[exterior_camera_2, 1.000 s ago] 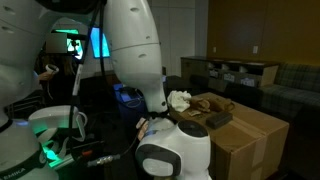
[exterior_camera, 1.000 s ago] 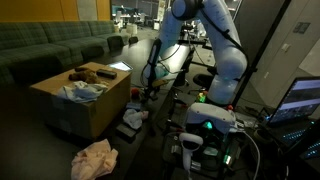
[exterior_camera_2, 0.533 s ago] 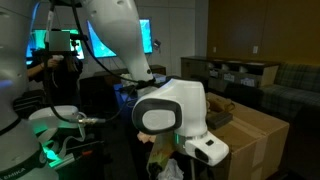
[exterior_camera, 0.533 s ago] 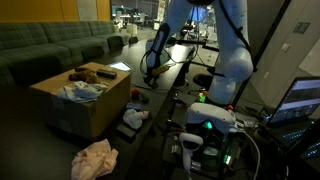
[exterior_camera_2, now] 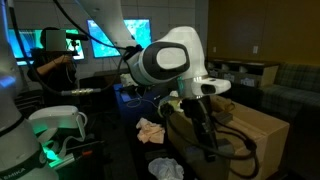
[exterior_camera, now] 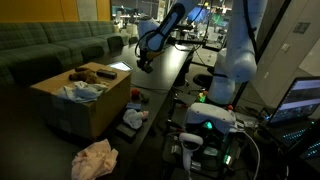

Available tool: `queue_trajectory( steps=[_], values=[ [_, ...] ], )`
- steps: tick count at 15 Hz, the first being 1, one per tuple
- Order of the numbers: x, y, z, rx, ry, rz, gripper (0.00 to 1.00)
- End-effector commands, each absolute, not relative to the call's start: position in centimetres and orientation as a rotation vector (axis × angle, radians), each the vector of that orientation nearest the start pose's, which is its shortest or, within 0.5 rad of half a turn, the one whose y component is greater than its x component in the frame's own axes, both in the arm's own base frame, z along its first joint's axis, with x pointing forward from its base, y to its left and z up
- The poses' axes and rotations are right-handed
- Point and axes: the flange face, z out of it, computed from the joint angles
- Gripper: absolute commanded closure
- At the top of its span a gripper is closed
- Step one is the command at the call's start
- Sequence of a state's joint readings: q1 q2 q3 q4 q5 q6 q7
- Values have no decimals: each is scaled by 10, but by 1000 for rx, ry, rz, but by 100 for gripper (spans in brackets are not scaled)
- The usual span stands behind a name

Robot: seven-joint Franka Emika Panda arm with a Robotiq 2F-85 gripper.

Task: Place the turnip plushie on the table, then the duster on the box, then the left duster on the table, then the blue sponge on the box, then the white towel on the table, then the white cloth on the box, then the small brown object on the table, then the duster on the box, then the moose on the table, and finally, the peach shirt on the box

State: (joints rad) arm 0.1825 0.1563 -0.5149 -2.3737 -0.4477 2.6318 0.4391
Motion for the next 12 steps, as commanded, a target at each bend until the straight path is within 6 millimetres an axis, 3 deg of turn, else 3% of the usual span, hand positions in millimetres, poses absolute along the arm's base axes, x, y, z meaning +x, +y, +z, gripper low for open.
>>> queue_trajectory(
  steps=[1, 6, 12],
  values=[
    [522, -138, 315, -3401, 527, -297, 68],
    [571, -104, 332, -3391, 302, -394, 68],
    [618, -86, 310, -3367, 98, -377, 68]
  ],
)
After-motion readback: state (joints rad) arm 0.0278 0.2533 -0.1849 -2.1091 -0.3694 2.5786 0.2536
